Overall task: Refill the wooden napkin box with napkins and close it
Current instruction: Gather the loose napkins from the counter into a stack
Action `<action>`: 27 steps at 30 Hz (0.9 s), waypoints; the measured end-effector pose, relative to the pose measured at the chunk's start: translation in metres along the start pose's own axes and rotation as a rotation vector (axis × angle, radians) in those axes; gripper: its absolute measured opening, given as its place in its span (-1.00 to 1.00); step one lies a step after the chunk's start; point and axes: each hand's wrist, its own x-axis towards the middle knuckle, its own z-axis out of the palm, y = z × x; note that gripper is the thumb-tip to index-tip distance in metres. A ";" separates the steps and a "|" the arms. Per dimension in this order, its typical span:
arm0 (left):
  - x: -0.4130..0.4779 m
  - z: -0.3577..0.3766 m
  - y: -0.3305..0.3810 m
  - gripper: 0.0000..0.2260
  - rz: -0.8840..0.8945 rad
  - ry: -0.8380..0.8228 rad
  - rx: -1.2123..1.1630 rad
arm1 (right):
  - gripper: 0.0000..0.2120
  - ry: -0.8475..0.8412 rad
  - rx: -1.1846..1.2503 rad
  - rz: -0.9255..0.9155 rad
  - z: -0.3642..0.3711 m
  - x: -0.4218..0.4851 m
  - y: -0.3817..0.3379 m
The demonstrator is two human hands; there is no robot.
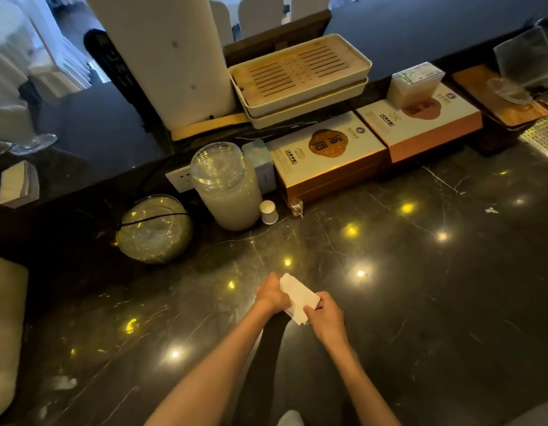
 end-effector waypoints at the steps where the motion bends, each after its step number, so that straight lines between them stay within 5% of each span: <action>1: -0.006 0.002 -0.007 -0.47 -0.007 0.002 0.009 | -0.76 -0.026 -0.051 -0.030 0.000 -0.003 0.001; 7: -0.054 0.019 -0.057 -0.69 0.012 0.035 -0.319 | -0.67 -0.039 -0.182 -0.138 0.011 -0.042 0.010; 15: -0.119 0.044 -0.108 -0.65 0.186 0.097 -0.541 | -0.37 -0.218 0.295 -0.034 0.003 -0.105 0.034; 22: -0.158 0.067 -0.135 -0.75 0.232 0.056 -0.694 | -0.71 -0.309 0.205 -0.122 -0.017 -0.142 0.051; 27: -0.175 0.080 -0.147 -0.84 0.380 0.157 -0.783 | -0.86 -0.156 0.202 -0.301 -0.024 -0.159 0.044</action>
